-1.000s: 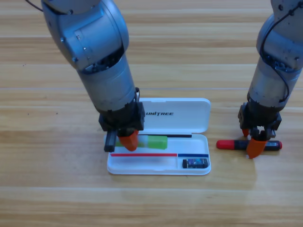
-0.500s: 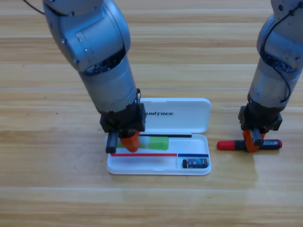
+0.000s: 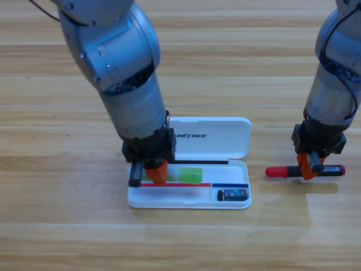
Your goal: Clean up eraser and pencils
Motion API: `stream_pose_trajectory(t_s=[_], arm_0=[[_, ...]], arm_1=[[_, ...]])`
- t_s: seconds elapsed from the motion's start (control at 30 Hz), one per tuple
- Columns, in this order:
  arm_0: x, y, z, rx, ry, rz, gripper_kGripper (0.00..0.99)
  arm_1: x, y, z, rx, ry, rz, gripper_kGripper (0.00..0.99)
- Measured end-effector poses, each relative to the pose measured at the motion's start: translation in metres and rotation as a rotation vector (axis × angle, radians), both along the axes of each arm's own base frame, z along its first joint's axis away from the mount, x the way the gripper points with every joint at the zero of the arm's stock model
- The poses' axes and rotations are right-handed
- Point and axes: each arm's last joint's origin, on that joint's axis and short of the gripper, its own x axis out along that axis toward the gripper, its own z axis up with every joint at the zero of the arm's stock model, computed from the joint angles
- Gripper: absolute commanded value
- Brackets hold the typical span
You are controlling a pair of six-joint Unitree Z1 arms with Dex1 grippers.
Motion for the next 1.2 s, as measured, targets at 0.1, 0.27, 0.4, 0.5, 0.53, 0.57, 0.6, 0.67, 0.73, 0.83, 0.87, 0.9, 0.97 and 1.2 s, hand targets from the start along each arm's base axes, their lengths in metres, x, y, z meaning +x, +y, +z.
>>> stream_pose_trajectory(t_s=[0.1,0.27,0.4,0.5,0.53,0.57,0.6,0.67,0.73,0.83,0.87,0.9,0.97,1.2], arm_0=[[0.0005,-0.0006,-0.0022,0.004,0.004,0.002,0.0],[0.0008,-0.0011,-0.0037,0.006,0.006,0.005,0.0],[0.0014,-0.0019,-0.0068,0.013,0.011,0.005,0.0],[0.0018,-0.0025,-0.009,0.017,0.014,0.005,0.0],[0.0019,-0.0025,-0.009,0.017,0.014,0.005,0.0],[0.0018,-0.0025,-0.009,0.017,0.014,0.005,0.0],[0.0018,-0.0025,-0.009,0.017,0.014,0.005,0.0],[0.0018,-0.0025,-0.009,0.017,0.014,0.005,0.0],[0.0019,-0.0025,-0.009,0.017,0.014,0.005,0.0],[0.0019,-0.0026,-0.009,0.016,0.014,0.005,0.015],[0.0019,-0.0026,-0.009,0.016,0.013,0.005,0.02],[0.0019,-0.0026,-0.009,0.016,0.013,0.005,0.094],[0.002,-0.0026,-0.009,0.016,0.013,0.005,0.27],[0.0019,-0.0026,-0.009,0.016,0.014,0.005,0.66]], arm_1=[[-0.0009,-0.0007,-0.0006,-0.003,0.002,0.0,0.0],[-0.0027,-0.0024,-0.003,-0.014,0.009,0.0,0.0],[-0.004,-0.0035,-0.0038,-0.018,0.013,0.0,0.0],[-0.0045,-0.0039,-0.0042,-0.02,0.014,0.0,0.0],[-0.0045,-0.0039,-0.0042,-0.021,0.014,0.0,0.0],[-0.0045,-0.004,-0.0042,-0.021,0.013,0.0,0.0],[-0.0044,-0.004,-0.0042,-0.021,0.013,0.0,0.0],[-0.0044,-0.004,-0.0042,-0.021,0.013,0.0,0.0],[-0.0044,-0.004,-0.0042,-0.021,0.013,0.0,0.0],[-0.0044,-0.004,-0.0042,-0.021,0.013,0.0,0.0],[-0.0044,-0.004,-0.0042,-0.021,0.013,0.0,0.0],[-0.0044,-0.004,-0.0042,-0.021,0.013,0.0,0.0],[-0.0044,-0.004,-0.0042,-0.021,0.013,0.0,0.0],[-0.0045,-0.004,-0.0042,-0.022,0.013,0.0,0.0]])
